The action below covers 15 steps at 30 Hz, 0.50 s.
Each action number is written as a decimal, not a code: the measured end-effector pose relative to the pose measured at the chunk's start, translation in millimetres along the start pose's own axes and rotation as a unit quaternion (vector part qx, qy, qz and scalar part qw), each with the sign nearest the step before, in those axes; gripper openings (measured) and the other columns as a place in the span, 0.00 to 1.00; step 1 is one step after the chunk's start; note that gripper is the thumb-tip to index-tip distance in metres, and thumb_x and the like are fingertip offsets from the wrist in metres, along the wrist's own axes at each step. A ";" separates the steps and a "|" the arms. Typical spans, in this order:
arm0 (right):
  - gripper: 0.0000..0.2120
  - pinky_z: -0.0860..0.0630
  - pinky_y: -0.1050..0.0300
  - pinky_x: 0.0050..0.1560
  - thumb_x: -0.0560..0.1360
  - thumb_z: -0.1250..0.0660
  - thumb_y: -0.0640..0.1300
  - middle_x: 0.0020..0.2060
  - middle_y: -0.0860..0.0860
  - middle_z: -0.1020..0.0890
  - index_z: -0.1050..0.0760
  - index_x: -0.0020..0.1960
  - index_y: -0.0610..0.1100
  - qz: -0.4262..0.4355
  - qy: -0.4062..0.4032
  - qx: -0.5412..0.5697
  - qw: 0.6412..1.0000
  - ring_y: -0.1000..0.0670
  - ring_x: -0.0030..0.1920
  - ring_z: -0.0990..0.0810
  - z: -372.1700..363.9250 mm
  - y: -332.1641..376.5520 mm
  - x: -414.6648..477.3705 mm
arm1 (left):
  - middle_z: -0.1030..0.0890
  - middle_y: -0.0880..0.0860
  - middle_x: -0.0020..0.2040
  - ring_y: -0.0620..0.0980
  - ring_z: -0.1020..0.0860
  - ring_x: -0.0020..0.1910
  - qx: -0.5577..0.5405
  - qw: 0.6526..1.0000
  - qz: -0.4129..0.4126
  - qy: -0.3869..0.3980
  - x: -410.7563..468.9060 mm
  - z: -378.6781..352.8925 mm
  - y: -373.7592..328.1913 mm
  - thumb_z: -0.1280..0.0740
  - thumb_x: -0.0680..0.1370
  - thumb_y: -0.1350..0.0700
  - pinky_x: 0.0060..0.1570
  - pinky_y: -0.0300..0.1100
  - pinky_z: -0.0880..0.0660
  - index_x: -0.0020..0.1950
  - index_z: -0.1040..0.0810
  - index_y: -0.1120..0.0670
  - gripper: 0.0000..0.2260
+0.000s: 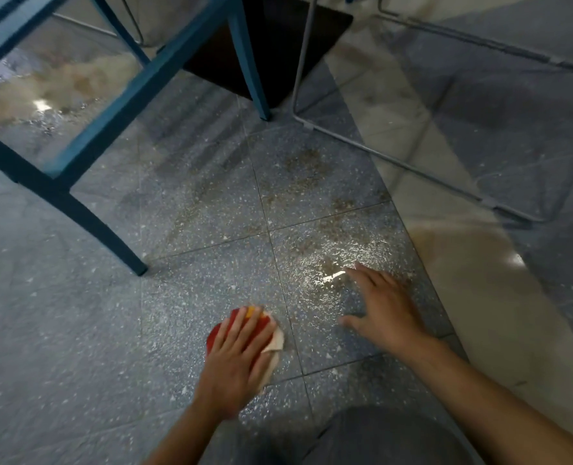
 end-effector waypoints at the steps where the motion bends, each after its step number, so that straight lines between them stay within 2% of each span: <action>1: 0.48 0.42 0.49 0.78 0.71 0.24 0.62 0.82 0.54 0.41 0.45 0.82 0.54 -0.006 -0.001 0.008 1.000 0.48 0.79 0.41 0.5 -3.0 -1.0 | 0.52 0.48 0.89 0.56 0.52 0.88 0.001 1.000 0.011 0.000 -0.3 7.3 18.6 0.50 0.89 0.40 0.86 0.54 0.59 0.88 0.48 0.41 0.27; 3: 0.48 0.39 0.48 0.78 0.71 0.24 0.62 0.81 0.53 0.39 0.46 0.82 0.55 -0.022 -0.004 0.026 0.999 0.48 0.79 0.40 1.1 -13.0 -5.5 | 0.52 0.49 0.89 0.55 0.54 0.88 -0.005 0.998 0.059 -0.005 25.2 24.8 49.5 0.52 0.88 0.40 0.86 0.56 0.58 0.88 0.47 0.42 0.27; 5: 0.47 0.37 0.48 0.77 0.71 0.25 0.63 0.80 0.54 0.38 0.46 0.82 0.56 -0.031 -0.006 0.038 0.999 0.47 0.79 0.40 1.7 -19.4 -9.9 | 0.51 0.53 0.89 0.57 0.56 0.88 -0.031 0.989 0.142 -0.025 69.6 46.5 73.8 0.54 0.88 0.40 0.86 0.61 0.56 0.88 0.47 0.44 0.28; 9: 0.46 0.39 0.50 0.78 0.72 0.25 0.63 0.80 0.53 0.37 0.45 0.82 0.53 -0.025 -0.014 0.043 0.999 0.47 0.79 0.40 -0.1 -25.4 -13.7 | 0.57 0.59 0.89 0.64 0.61 0.87 -0.104 0.947 0.300 -0.043 163.1 72.1 83.5 0.56 0.89 0.40 0.84 0.65 0.63 0.89 0.53 0.48 0.29; 12: 0.46 0.39 0.51 0.78 0.72 0.25 0.61 0.80 0.54 0.36 0.44 0.82 0.54 -0.023 -0.029 0.055 0.998 0.48 0.78 0.39 -0.3 -26.5 -13.5 | 0.58 0.59 0.88 0.65 0.62 0.86 -0.103 0.955 0.275 -0.042 201.3 72.7 42.4 0.55 0.89 0.41 0.84 0.65 0.63 0.89 0.54 0.49 0.29; 15: 0.46 0.39 0.52 0.76 0.72 0.24 0.61 0.80 0.54 0.37 0.46 0.81 0.55 -0.036 -0.032 0.065 0.997 0.47 0.78 0.39 0.2 -28.6 -12.9 | 0.61 0.54 0.88 0.60 0.65 0.86 -0.081 0.986 0.141 -0.037 191.6 57.8 -8.9 0.56 0.90 0.40 0.85 0.62 0.63 0.88 0.57 0.45 0.28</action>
Point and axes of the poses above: each hand's wrist, its own x-axis towards the middle knuckle, its own z-axis out of the back of the hand, y = z × x, the point moved 9 cm from there along x, towards the middle knuckle
